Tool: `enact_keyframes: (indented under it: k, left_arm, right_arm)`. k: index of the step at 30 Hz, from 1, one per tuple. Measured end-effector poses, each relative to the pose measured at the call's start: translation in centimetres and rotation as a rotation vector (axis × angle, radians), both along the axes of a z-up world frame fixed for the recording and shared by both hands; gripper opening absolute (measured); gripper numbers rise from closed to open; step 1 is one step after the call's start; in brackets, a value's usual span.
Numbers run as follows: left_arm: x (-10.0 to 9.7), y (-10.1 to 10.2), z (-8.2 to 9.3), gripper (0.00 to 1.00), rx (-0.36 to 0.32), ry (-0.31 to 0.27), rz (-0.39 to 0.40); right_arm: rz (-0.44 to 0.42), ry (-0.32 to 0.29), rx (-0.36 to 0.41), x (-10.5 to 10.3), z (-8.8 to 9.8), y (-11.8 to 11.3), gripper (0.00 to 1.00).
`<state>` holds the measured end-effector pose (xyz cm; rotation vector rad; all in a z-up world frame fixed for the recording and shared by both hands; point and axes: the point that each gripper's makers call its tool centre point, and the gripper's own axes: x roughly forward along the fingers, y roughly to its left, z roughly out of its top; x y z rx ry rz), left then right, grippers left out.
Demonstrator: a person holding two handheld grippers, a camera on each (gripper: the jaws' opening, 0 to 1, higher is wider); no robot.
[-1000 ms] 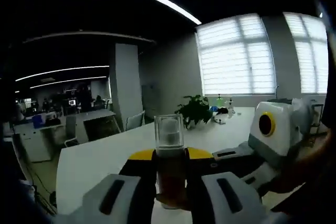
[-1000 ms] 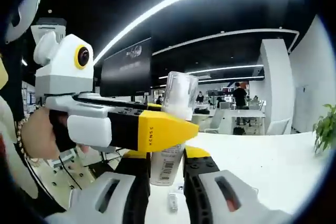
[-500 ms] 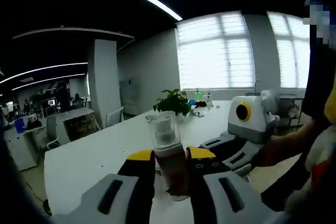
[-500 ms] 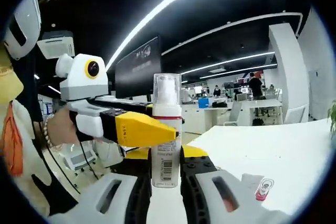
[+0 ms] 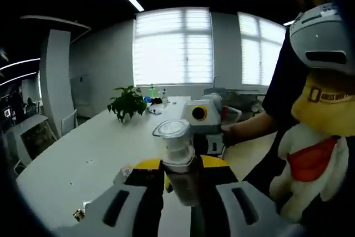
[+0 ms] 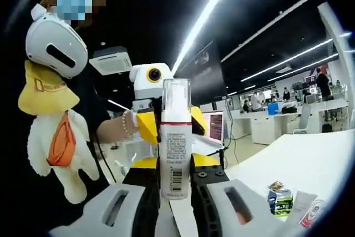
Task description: Arrange the skincare products in the storage area until every visible bottle or jar stands upright without overlapping.
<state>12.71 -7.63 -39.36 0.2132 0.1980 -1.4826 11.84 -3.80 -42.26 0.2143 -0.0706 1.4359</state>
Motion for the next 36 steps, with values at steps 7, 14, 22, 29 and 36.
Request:
enact_keyframes:
  k: [7, 14, 22, 29, 36]
  left_arm:
    - [0.1, -0.6, -0.1, 0.18, 0.077, -0.012, -0.031]
    - [0.5, -1.3, -2.3, 0.17, 0.157, -0.024, -0.039]
    - [0.8, -2.2, -4.5, 0.18, 0.216, -0.078, -0.077]
    - [1.1, -3.1, -6.4, 0.17, 0.225, -0.055, -0.109]
    - [1.9, -4.2, -9.1, 0.17, 0.239, -0.011, -0.113]
  right_arm:
    - [0.000, 0.012, 0.024, 0.2, 0.0, -0.2, 0.19]
    - [-0.091, 0.001, -0.147, 1.1, -2.3, -0.8, 0.20]
    - [-0.175, -0.024, -0.256, 2.1, -4.5, -1.9, 0.20]
    - [-0.219, -0.014, -0.330, 2.4, -6.5, -3.0, 0.20]
    - [-0.293, -0.010, -0.465, 3.5, -9.7, -4.8, 0.20]
